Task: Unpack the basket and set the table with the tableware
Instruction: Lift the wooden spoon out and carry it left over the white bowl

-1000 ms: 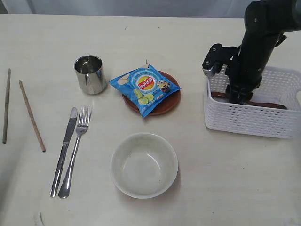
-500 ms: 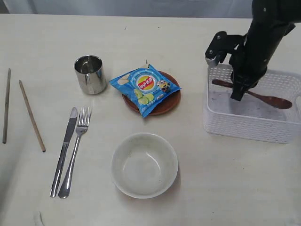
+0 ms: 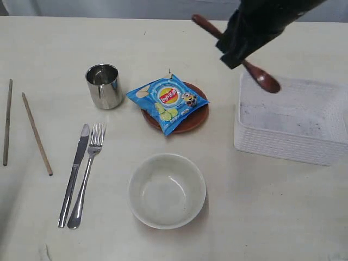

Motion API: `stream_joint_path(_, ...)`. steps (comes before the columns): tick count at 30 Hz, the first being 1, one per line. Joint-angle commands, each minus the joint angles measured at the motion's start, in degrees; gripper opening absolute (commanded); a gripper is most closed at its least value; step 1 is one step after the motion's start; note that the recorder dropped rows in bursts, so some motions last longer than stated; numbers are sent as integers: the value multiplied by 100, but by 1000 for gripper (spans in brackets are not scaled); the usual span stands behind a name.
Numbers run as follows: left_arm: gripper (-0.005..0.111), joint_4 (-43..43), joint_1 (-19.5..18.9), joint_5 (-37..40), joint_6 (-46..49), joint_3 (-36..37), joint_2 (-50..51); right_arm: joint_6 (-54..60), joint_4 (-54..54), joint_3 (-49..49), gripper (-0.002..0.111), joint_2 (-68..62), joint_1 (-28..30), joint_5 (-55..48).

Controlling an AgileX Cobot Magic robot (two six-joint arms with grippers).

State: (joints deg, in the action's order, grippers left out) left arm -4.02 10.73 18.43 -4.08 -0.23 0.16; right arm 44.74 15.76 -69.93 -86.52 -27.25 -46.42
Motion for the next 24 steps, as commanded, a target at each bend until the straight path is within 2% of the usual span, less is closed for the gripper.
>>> stream_joint_path(1,0,-15,-15,-17,0,23,-16,59,479,229,0,-34,-789,120)
stream_joint_path(6,0,-15,-15,-17,0,23,-16,48,594,893,0,-212,-1561,721)
stream_joint_path(9,0,-15,-15,-17,0,23,-16,48,854,1381,0,-394,-2122,1525)
stream_joint_path(13,0,-15,-15,-17,0,23,-16,138,854,1559,0,-697,-2757,2496)
stream_joint_path(15,0,-15,-15,-17,0,23,-16,163,803,1559,0,-923,-2899,2851)
stream_joint_path(22,0,-15,-15,-17,0,23,-16,138,814,1559,0,-1080,-2899,2646)
stream_joint_path(24,0,-15,-15,-17,0,23,-16,138,814,1559,7,-1080,-2899,2600)
